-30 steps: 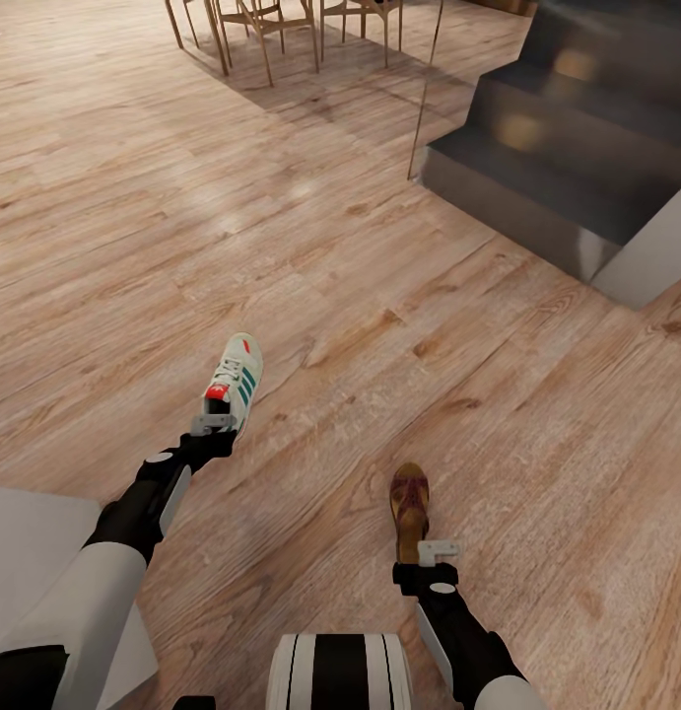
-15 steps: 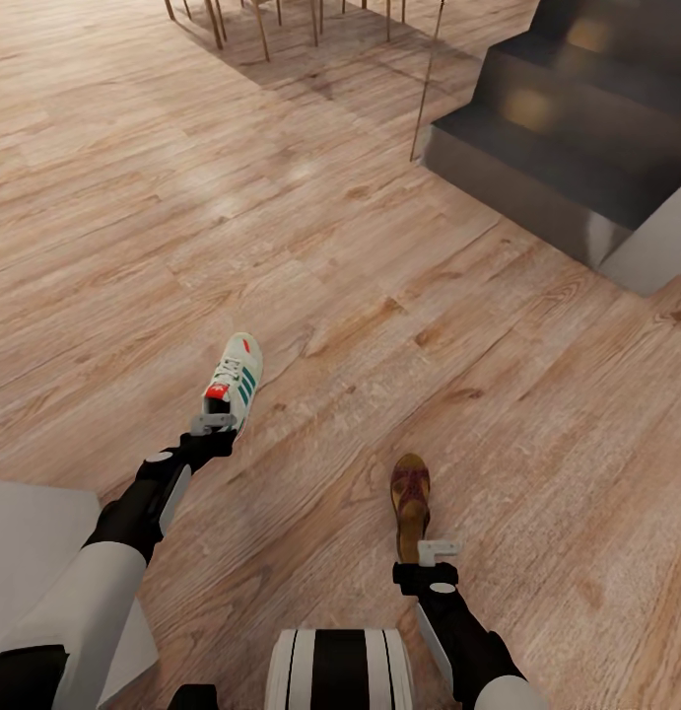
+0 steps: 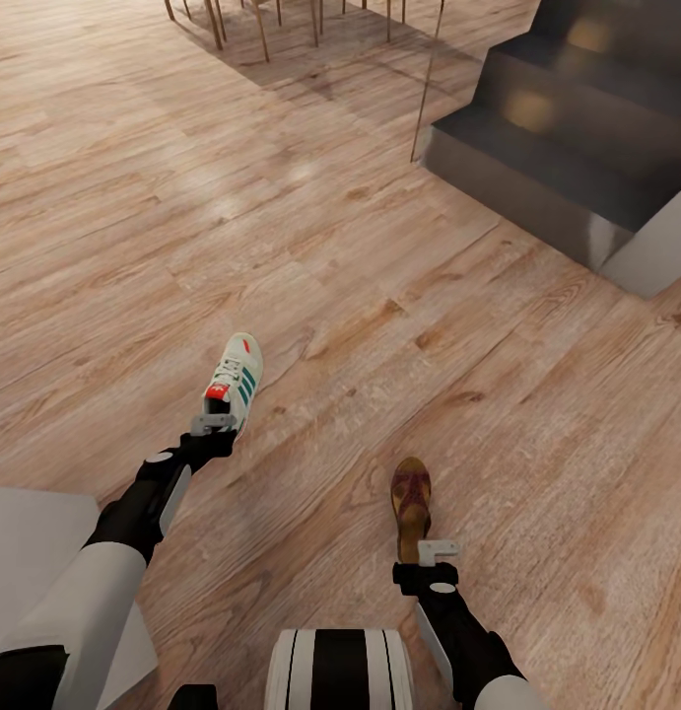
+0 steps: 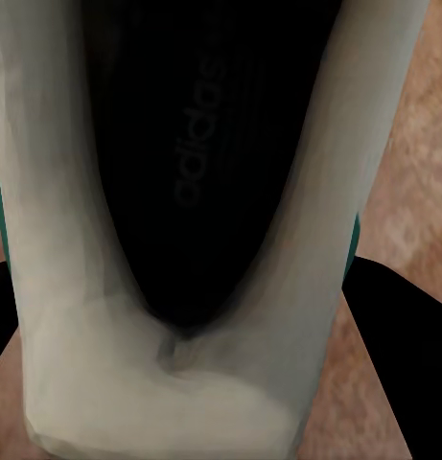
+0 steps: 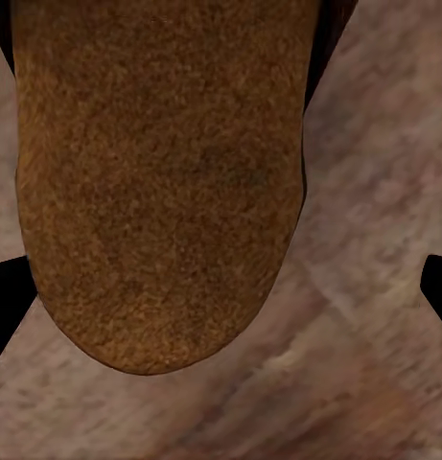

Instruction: Pick up the two gym shoes and the two sandals from the corridor floor and place them onto the hallstand (shoe rack) in the corridor, making sure they are on the rack and not on the floor. Arrange them so the two gym shoes are next to each other and the two sandals are next to each other.

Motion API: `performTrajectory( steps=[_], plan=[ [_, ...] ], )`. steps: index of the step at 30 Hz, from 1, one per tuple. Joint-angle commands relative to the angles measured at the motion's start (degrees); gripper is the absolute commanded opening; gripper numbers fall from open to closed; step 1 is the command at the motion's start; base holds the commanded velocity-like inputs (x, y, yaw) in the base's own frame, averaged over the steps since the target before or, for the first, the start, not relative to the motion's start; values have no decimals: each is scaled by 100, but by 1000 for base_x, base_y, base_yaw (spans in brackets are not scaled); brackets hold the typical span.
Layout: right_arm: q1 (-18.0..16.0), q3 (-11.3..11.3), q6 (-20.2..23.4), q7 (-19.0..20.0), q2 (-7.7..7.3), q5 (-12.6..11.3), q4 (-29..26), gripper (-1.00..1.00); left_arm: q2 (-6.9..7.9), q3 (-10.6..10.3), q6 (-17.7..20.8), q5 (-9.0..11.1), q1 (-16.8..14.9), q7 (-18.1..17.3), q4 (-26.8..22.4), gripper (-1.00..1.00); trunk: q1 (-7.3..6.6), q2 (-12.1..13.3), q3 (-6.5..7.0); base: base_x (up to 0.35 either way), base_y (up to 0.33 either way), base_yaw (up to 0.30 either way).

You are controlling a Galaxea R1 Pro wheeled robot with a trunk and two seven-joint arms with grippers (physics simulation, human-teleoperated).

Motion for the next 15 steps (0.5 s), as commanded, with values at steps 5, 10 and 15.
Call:
performTrajectory(
  steps=[5,10,15],
  plan=[
    [2,-18,43,1,6,59,-12,100,-2,23,25,-7,-1,-36,-8,-100,1,-1,-3,69,10,0],
    [2,-18,43,1,6,59,-12,100,-1,23,25,-6,-1,-36,-8,-100,1,-1,-3,14,2,0],
    [3,-18,43,1,6,59,-12,-100,-1,22,26,-6,-1,-36,-8,-100,1,-1,-3,3,0,0]
  ],
)
